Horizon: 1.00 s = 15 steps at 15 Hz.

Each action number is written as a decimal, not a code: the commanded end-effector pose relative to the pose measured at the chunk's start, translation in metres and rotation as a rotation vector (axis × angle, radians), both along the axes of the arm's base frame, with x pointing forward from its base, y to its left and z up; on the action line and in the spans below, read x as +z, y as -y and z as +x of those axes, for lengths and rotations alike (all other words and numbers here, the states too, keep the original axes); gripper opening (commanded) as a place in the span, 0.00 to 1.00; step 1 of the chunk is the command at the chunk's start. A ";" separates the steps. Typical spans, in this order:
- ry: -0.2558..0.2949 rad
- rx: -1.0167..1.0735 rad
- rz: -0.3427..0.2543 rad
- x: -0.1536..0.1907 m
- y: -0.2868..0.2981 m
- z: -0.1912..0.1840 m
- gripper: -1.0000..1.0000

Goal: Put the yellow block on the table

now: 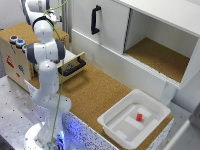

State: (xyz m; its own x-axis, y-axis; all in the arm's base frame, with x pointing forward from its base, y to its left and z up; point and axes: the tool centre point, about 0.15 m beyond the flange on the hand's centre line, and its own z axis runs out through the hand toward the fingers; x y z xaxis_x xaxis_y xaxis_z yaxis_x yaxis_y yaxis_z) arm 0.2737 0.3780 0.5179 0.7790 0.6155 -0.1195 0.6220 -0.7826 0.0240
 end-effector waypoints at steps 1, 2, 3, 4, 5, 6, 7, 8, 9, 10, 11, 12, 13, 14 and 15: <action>0.140 -0.261 0.227 -0.024 0.119 -0.059 0.00; 0.163 -0.298 0.241 -0.027 0.140 -0.062 0.00; 0.173 -0.318 0.246 -0.030 0.155 -0.062 0.00; 0.187 -0.346 0.260 -0.034 0.179 -0.061 0.00; 0.194 -0.374 0.255 -0.038 0.201 -0.058 0.00; 0.188 -0.398 0.251 -0.044 0.224 -0.055 0.00; 0.182 -0.424 0.242 -0.048 0.250 -0.051 0.00; 0.177 -0.438 0.227 -0.052 0.265 -0.048 0.00; 0.171 -0.478 0.220 -0.057 0.291 -0.039 0.00; 0.168 -0.501 0.203 -0.060 0.308 -0.033 0.00; 0.165 -0.541 0.186 -0.062 0.333 -0.025 0.00; 0.164 -0.569 0.160 -0.063 0.351 -0.020 0.00; 0.156 -0.607 0.146 -0.063 0.367 -0.015 0.00; 0.144 -0.648 0.135 -0.063 0.380 -0.010 0.00; 0.143 -0.654 0.108 -0.062 0.387 -0.004 0.00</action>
State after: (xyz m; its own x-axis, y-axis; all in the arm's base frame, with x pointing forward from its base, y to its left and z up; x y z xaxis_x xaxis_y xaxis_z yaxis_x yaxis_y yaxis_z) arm 0.2453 0.0650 0.4663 0.9944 0.0853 0.0622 0.0851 -0.9964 0.0048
